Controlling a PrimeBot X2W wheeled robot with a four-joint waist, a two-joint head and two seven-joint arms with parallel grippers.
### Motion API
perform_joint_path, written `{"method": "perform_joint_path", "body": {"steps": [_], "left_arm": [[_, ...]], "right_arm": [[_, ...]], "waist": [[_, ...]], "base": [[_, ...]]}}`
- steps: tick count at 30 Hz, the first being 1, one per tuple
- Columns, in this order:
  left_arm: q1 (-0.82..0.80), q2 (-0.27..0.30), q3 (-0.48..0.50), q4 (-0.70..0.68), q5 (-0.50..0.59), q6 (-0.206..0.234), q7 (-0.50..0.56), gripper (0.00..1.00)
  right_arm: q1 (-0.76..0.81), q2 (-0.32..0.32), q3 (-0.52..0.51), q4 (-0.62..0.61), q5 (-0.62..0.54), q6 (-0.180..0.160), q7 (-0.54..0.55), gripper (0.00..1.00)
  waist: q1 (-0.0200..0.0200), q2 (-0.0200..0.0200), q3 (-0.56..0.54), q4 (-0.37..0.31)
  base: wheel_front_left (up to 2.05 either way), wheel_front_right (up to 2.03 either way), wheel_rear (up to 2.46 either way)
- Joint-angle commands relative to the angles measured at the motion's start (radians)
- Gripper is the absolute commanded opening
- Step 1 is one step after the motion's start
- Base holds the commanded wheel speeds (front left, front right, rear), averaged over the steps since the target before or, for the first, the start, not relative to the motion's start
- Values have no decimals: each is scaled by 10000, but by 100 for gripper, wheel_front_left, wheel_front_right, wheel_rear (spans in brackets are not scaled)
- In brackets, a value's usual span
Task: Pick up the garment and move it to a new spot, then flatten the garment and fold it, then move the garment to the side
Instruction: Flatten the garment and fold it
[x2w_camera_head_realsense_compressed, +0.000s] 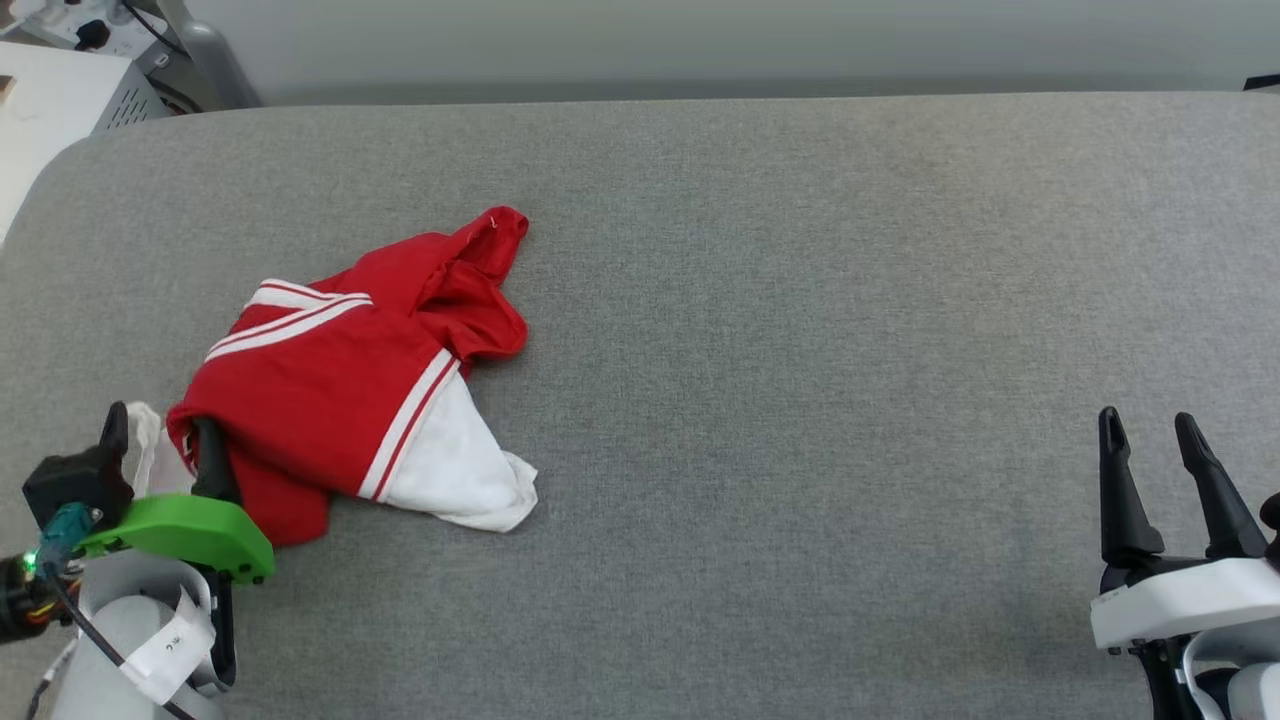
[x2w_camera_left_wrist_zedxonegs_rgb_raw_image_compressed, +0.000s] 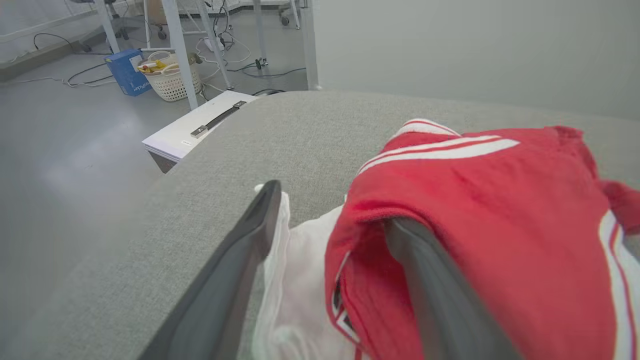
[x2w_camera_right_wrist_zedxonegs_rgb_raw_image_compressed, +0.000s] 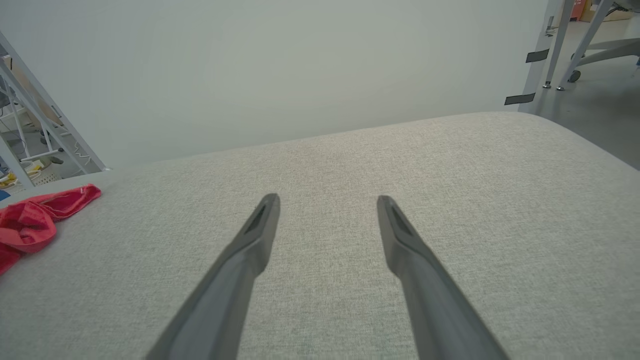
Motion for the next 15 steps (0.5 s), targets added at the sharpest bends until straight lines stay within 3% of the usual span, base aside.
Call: {"method": "perform_joint_path", "body": {"steps": [1,8,15], "left_arm": [[207,75,25,-594,299,-12,-31,100],[483,449,-426,-2859,1281,-306,-7,100],[687,727,-1241,-3942,1496,-872,1317,100]], "right_arm": [[180,8,-47,-1,-57,-9,-37,100],[239,119,64,72,-53,-9,-75,100],[243,141,188,244,17,-9,-158,100]], "waist": [[0,0,-83,62],[0,0,-243,67],[0,0,-293,-120]], "base": [[0,0,0],[0,0,0],[0,0,0]]}}
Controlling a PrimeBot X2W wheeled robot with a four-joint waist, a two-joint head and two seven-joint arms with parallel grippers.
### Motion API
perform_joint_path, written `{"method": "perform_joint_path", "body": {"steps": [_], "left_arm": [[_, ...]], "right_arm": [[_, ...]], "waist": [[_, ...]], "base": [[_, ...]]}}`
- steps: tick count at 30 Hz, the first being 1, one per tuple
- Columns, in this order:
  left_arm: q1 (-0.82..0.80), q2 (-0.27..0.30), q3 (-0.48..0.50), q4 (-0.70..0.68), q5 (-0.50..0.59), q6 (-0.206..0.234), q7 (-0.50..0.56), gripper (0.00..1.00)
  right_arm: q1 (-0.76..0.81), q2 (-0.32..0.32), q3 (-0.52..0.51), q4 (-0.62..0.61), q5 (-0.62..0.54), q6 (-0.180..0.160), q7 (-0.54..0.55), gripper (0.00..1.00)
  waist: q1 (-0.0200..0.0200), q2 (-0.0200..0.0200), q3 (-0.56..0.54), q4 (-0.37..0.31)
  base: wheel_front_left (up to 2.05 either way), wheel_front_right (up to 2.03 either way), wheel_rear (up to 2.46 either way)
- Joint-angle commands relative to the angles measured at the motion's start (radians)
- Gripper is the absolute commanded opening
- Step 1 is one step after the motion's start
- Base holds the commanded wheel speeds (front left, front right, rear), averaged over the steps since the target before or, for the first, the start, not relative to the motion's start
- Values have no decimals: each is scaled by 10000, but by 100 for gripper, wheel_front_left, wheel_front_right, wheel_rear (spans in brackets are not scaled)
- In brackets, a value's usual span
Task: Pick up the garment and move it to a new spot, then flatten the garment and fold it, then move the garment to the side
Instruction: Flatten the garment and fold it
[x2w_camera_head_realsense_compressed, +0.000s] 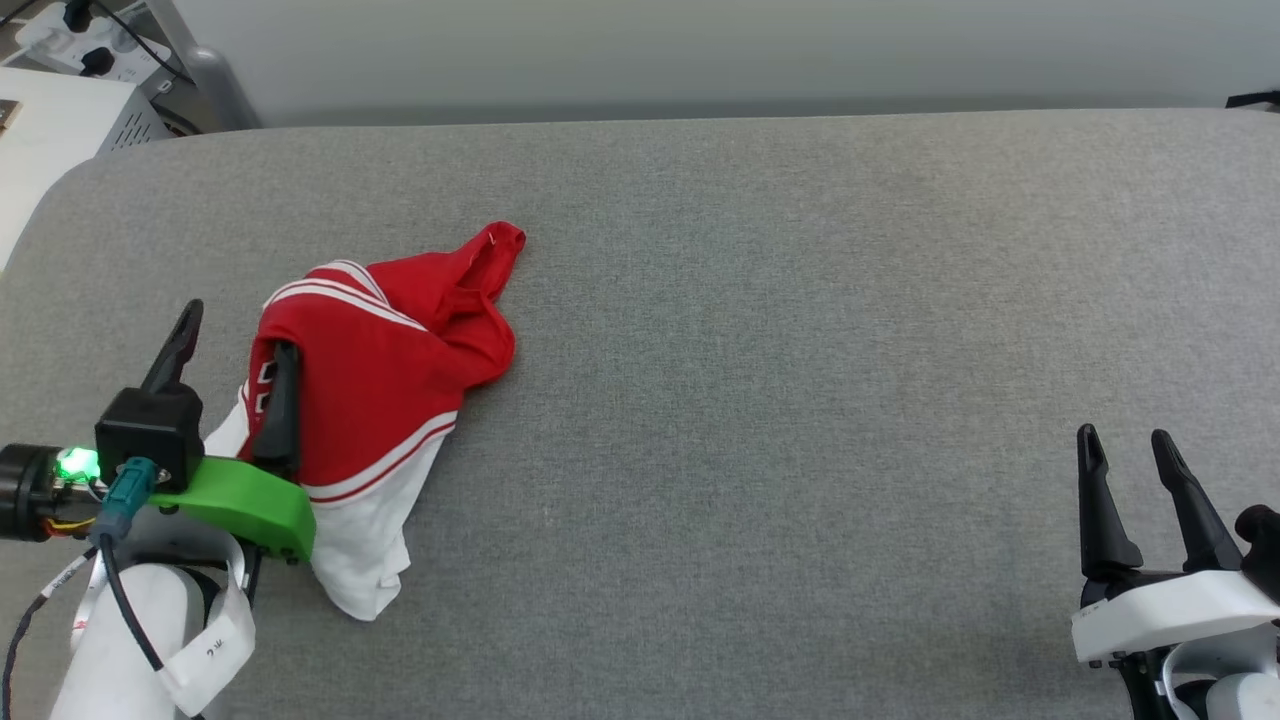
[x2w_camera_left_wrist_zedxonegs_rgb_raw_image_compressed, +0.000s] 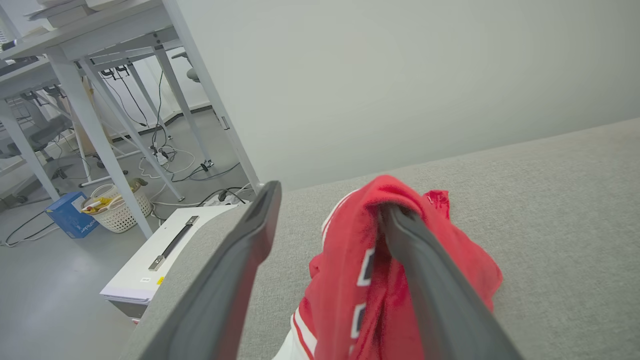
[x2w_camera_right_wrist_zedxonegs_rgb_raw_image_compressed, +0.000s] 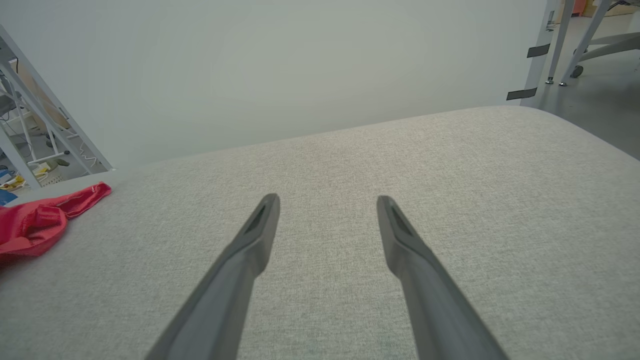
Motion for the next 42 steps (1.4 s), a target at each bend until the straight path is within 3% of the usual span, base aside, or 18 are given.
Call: {"method": "perform_joint_path", "body": {"steps": [1,12,22,27,33,34,35,42], "left_arm": [[244,46,-103,-94,32,-100,112,100],[496,-372,-1881,1229,-376,-757,1116,100],[390,-193,-3346,3571,-857,-891,3242,100],[290,26,-3903,3650,-1672,-901,4128,100],[141,454,-4116,3257,-2188,-903,4337,100],[108,564,-4131,3220,-2179,-903,4381,33],[82,662,-4150,3201,-2132,-903,4402,0],[-61,858,-4131,2762,-2498,-904,3998,0]], "right_arm": [[62,17,17,58,18,-9,-80,100],[-12,-52,43,212,89,-9,-203,100],[-67,-78,49,226,80,-9,-221,100],[-36,-39,-8,206,49,-9,-241,100],[-81,-8,-17,191,8,-9,-215,100],[-90,-3,-15,189,0,-9,-210,100],[-96,1,-8,190,-5,-9,-205,100],[-119,25,18,217,-13,-9,-197,100]], "waist": [[0,0,17,-87],[0,0,201,-337],[0,0,308,-414],[0,0,387,-361],[0,0,407,-288],[0,0,404,-283],[0,0,398,-286],[0,0,314,-328]], "base": [[0,0,0],[0,0,0],[0,0,0],[0,0,0],[0,0,0],[0,0,0],[0,0,0],[0,0,0]]}}
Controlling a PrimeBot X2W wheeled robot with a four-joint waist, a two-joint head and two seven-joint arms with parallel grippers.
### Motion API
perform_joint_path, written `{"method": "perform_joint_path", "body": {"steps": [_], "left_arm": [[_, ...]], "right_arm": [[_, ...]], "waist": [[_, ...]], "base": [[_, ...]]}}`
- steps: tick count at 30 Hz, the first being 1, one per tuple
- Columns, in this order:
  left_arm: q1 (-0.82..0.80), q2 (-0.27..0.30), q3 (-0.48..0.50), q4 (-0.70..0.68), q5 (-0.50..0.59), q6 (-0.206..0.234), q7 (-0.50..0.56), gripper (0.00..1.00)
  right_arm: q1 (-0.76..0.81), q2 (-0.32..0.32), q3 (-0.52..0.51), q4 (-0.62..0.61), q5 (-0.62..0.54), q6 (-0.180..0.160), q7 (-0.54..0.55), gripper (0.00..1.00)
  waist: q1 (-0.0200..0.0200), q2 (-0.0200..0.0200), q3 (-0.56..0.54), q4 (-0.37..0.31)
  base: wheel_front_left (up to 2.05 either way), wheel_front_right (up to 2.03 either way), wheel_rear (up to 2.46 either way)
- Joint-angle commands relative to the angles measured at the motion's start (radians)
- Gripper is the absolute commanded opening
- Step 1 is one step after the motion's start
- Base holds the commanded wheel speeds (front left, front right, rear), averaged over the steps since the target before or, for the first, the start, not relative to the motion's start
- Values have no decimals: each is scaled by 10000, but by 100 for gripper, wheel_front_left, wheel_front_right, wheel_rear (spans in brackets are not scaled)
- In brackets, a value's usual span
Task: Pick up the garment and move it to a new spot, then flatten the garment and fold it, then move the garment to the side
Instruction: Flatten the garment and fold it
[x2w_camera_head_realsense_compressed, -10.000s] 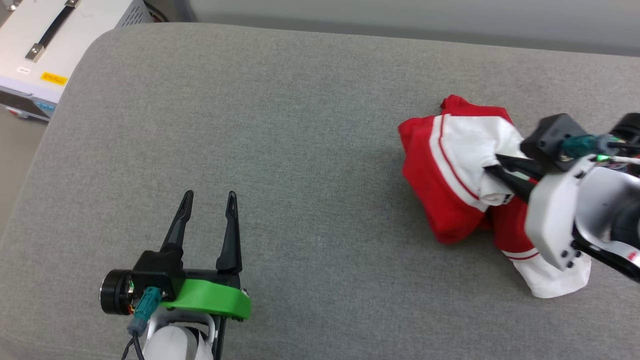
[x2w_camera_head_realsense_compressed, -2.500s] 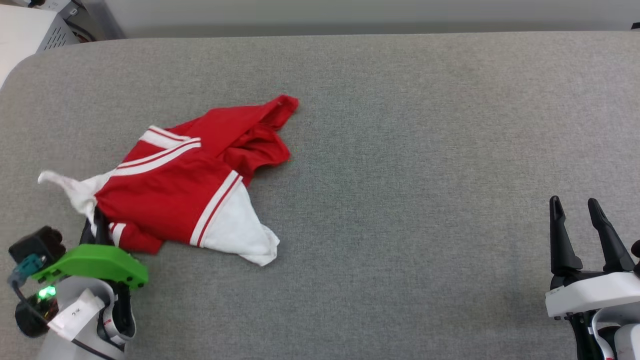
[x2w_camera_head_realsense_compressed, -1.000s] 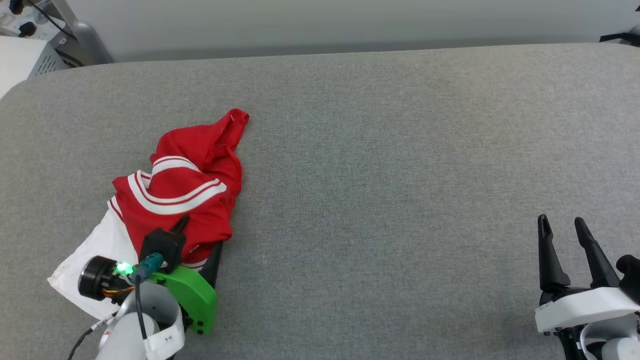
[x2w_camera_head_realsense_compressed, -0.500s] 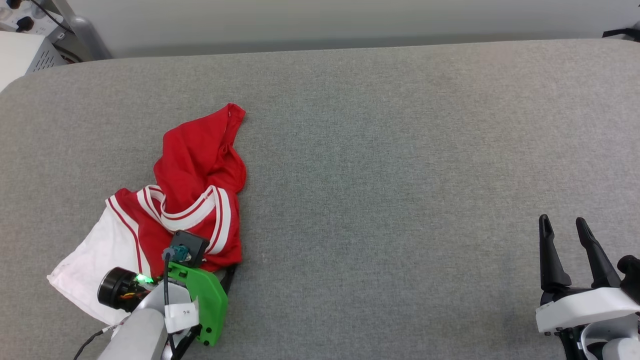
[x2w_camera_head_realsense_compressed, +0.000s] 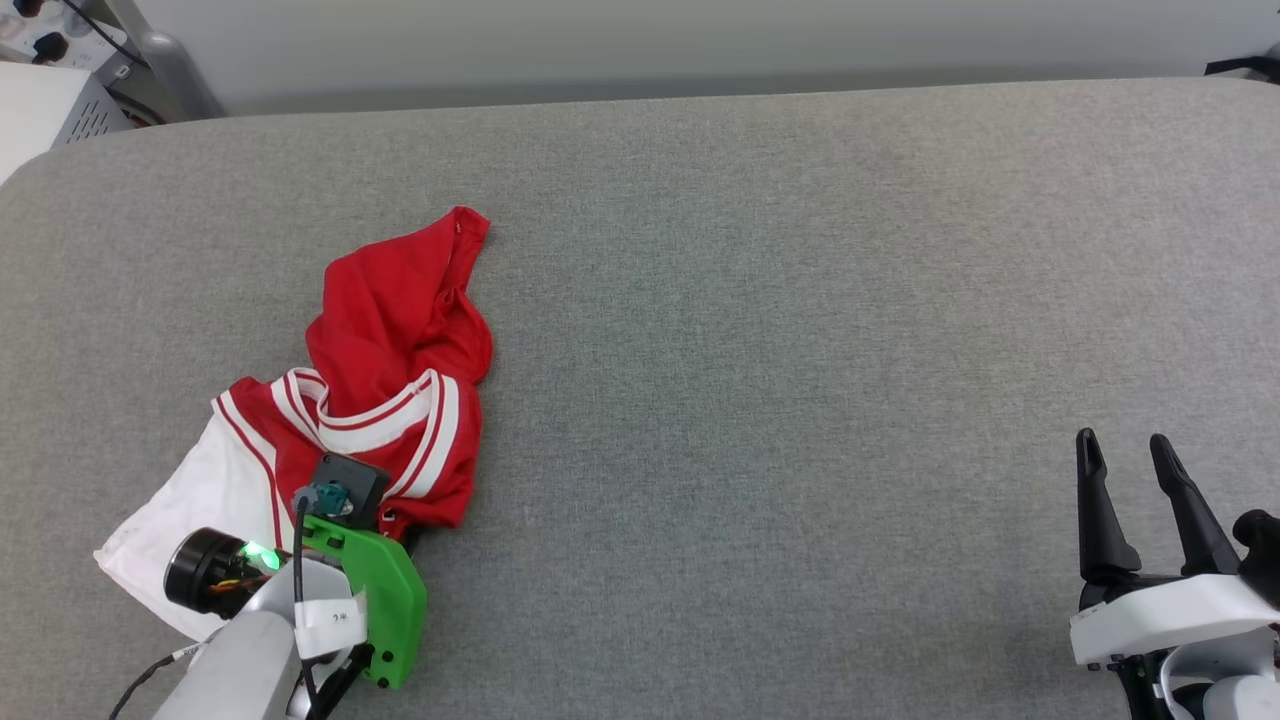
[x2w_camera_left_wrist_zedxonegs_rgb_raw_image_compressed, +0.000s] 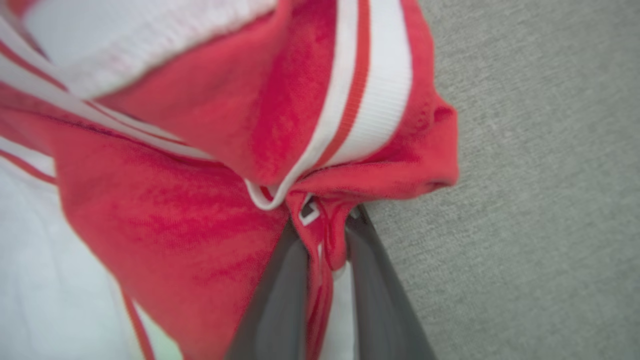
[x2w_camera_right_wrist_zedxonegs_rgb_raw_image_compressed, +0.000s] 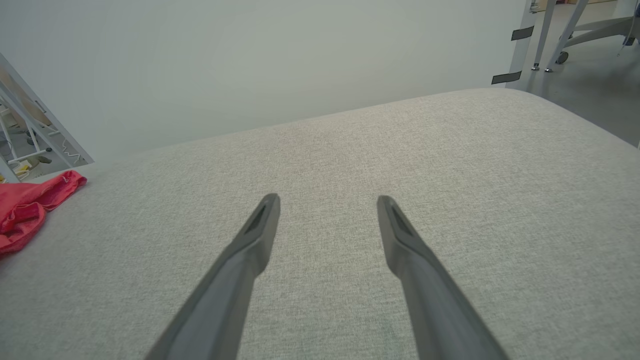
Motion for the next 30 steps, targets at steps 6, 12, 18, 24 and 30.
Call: {"method": "perform_joint_path", "body": {"steps": [6,12,18,24,30], "left_arm": [[-305,150,-38,-847,-918,-28,-759,0],[-1650,358,213,-1721,-857,-28,-1248,0],[-3434,-319,-331,-1699,-777,-28,-1343,0],[-4795,-1496,-1527,-413,-577,-28,-1654,0],[-5221,-2354,-3275,1416,-827,-28,-1859,0]], "right_arm": [[-89,-6,-116,34,-8,-9,-59,100],[-295,31,-25,34,28,-9,-107,100],[-594,96,35,65,45,-9,-201,100],[-900,136,111,190,57,-9,-288,100],[-1051,190,93,310,68,-9,-369,100]], "waist": [[0,0,-139,-4],[0,0,49,-203],[0,0,515,-554],[0,0,985,-995],[0,0,1365,-1246]], "base": [[0,0,0],[0,0,0],[0,0,0],[0,0,0],[0,0,0]]}}
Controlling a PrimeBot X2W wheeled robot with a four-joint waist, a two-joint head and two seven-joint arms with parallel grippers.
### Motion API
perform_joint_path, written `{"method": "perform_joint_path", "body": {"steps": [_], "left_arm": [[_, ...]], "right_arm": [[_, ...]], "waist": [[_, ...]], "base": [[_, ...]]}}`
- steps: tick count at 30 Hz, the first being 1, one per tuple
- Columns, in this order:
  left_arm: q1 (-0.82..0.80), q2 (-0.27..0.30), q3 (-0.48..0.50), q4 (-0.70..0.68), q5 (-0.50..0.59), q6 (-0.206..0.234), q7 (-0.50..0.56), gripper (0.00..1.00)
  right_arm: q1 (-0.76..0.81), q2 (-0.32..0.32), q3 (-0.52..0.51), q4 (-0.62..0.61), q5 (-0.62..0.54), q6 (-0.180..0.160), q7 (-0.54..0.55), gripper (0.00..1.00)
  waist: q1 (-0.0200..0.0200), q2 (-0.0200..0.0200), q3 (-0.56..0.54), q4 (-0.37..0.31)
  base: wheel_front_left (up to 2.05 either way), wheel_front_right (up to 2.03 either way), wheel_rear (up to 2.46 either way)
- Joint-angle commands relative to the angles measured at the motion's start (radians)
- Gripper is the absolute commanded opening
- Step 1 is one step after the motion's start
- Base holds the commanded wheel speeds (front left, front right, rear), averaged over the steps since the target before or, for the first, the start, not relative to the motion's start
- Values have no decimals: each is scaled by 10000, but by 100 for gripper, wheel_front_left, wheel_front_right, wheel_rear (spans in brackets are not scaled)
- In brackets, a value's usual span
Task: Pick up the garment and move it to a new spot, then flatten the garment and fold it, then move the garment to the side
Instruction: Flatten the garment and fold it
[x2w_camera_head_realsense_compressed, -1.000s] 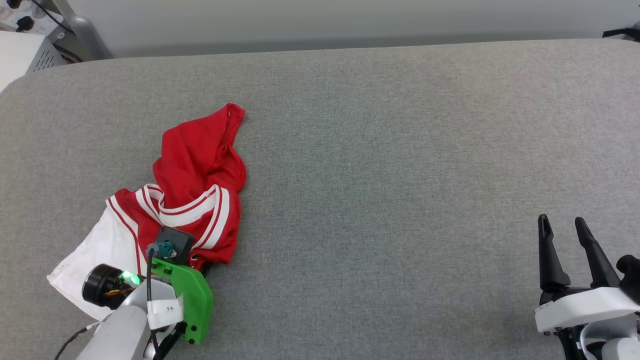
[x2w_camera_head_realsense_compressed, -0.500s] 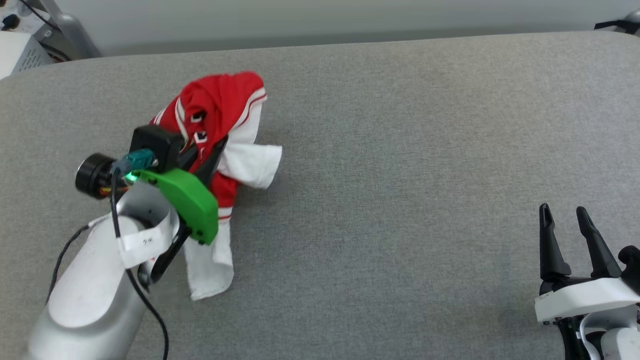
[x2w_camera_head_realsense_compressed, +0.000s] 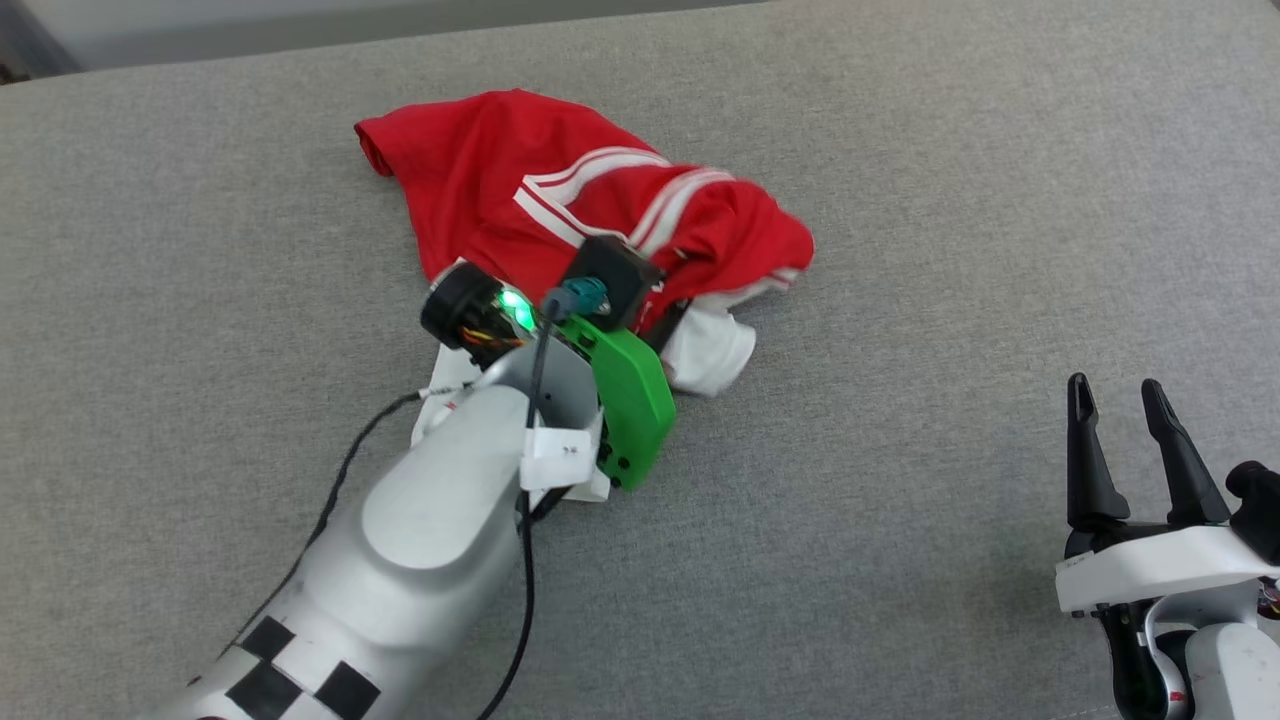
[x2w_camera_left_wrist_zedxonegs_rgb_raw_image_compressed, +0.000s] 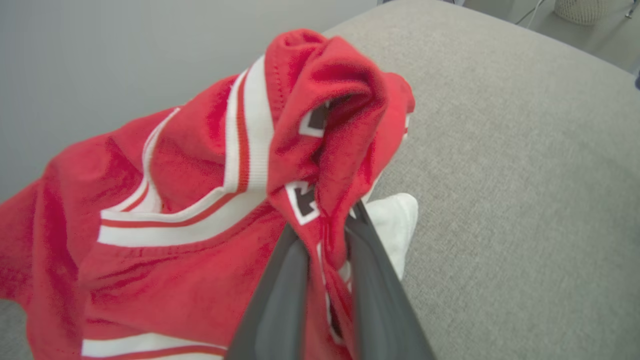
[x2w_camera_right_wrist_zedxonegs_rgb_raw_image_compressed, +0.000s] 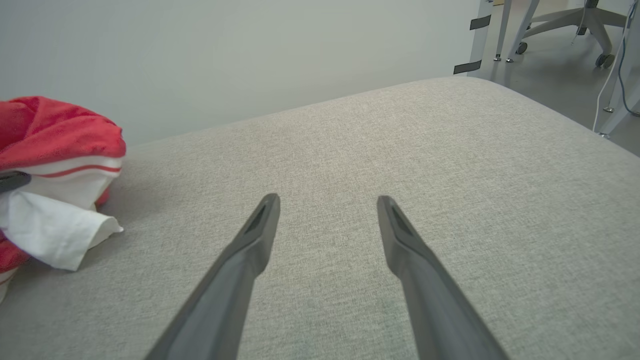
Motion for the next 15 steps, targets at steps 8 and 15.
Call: {"method": "perform_joint_path", "body": {"steps": [8,15], "left_arm": [[-278,-451,-2341,2204,-1075,-26,-196,0],[-882,-782,-2831,2759,-1075,-24,-1929,100]], "right_arm": [[-375,53,87,160,-18,-9,-150,100],[-210,-22,-32,261,-80,-9,-170,100]], "waist": [[-1,0,316,-248],[-1,0,-203,144]], "base": [[0,0,0],[0,0,0]]}}
